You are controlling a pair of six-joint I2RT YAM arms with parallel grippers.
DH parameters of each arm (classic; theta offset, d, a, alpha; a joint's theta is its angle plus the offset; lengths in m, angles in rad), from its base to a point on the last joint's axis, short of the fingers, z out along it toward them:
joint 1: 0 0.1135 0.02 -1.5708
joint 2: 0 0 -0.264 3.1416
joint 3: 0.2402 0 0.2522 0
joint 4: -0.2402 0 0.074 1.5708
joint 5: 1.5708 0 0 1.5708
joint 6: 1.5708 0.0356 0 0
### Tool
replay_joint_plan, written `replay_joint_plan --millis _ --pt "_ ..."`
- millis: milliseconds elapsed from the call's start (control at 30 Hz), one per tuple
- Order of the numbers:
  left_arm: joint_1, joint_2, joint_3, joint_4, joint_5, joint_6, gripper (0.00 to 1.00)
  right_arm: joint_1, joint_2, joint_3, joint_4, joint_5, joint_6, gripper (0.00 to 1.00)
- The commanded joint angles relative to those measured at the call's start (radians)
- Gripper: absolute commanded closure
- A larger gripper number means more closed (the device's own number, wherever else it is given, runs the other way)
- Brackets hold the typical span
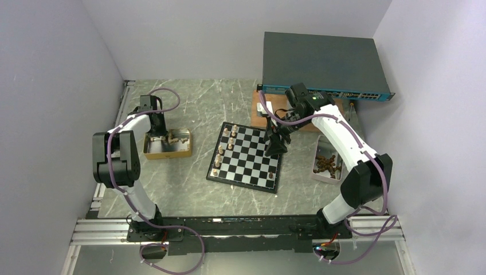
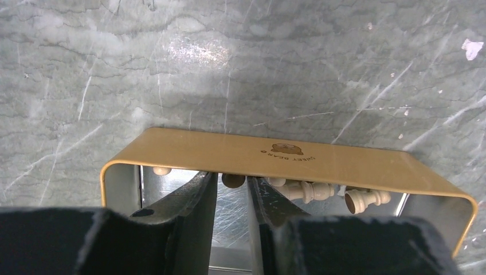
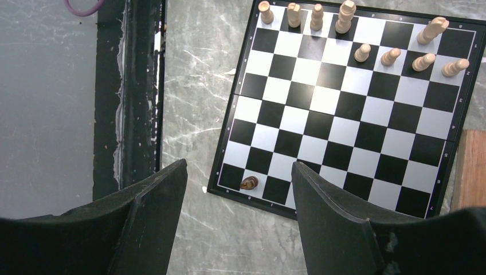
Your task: Set up the chess pieces on the board
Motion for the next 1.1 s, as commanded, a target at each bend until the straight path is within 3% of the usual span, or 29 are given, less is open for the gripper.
replay_joint_plan --millis 0,200,400,1067 --pt "0.004 0.009 0.013 0.036 -0.026 -0.015 0.72 -0.003 0.008 0.046 -0.02 -0.022 -0.024 0.3" --pt "0.004 0.025 0.024 0.042 -0.034 -0.016 0.77 -0.003 0.015 0.051 -0.027 -0.02 -0.028 0.3" --pt "0.004 0.002 0.011 0.062 -0.03 -0.002 1.0 -0.004 0.024 0.057 -0.031 -0.022 -0.031 0.3" --pt "0.005 -0.196 -0.095 -0.06 0.034 0.027 1.0 -0.003 0.017 0.051 -0.036 -0.037 -0.043 0.3"
